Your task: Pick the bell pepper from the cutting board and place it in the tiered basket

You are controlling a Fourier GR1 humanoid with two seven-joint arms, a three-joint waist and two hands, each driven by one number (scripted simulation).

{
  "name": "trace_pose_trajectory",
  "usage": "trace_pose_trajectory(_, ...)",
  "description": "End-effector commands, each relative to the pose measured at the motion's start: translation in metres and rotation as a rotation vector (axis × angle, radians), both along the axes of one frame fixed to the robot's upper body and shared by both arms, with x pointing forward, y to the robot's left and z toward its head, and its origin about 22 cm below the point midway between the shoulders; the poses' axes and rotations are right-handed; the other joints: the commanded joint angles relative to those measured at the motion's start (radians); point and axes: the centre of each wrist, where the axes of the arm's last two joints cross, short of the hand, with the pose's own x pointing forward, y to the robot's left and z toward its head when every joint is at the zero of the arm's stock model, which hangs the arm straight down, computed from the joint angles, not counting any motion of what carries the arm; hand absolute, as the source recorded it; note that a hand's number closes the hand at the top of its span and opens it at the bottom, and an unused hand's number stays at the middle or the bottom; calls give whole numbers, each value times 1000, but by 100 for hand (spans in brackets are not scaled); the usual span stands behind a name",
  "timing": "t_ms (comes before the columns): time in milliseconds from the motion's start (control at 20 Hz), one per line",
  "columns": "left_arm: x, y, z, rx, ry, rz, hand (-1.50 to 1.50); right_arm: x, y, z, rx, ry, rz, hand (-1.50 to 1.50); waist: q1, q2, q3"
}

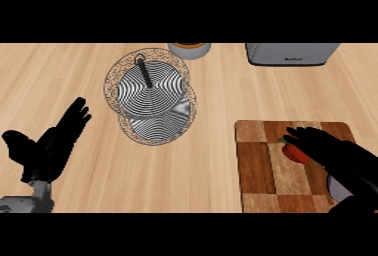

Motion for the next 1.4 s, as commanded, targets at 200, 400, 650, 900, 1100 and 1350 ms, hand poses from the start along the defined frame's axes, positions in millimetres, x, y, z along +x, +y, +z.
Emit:
trace_pose_trajectory(200,2,11,-2,-2,7,2,0,24,7,-30,-70,16,-108,-150,3,1,0)
trace_pose_trajectory(400,-9,6,-6,-1,15,8,0,35,8,-73,-69,-12,-86,-150,6,2,1)
trace_pose_trajectory(650,-9,-3,4,-11,-4,22,0,47,-13,-86,-73,-67,-111,-150,4,1,1)
trace_pose_trajectory(900,7,12,-11,-3,0,15,0,50,-9,-93,-91,-125,-101,-150,0,1,0)
trace_pose_trajectory(1100,9,-1,12,3,-7,11,0,50,-3,-104,-118,-93,-109,-150,1,1,0)
trace_pose_trajectory(1350,-4,-4,20,0,10,8,0,52,-15,-106,-182,65,-66,150,5,0,1)
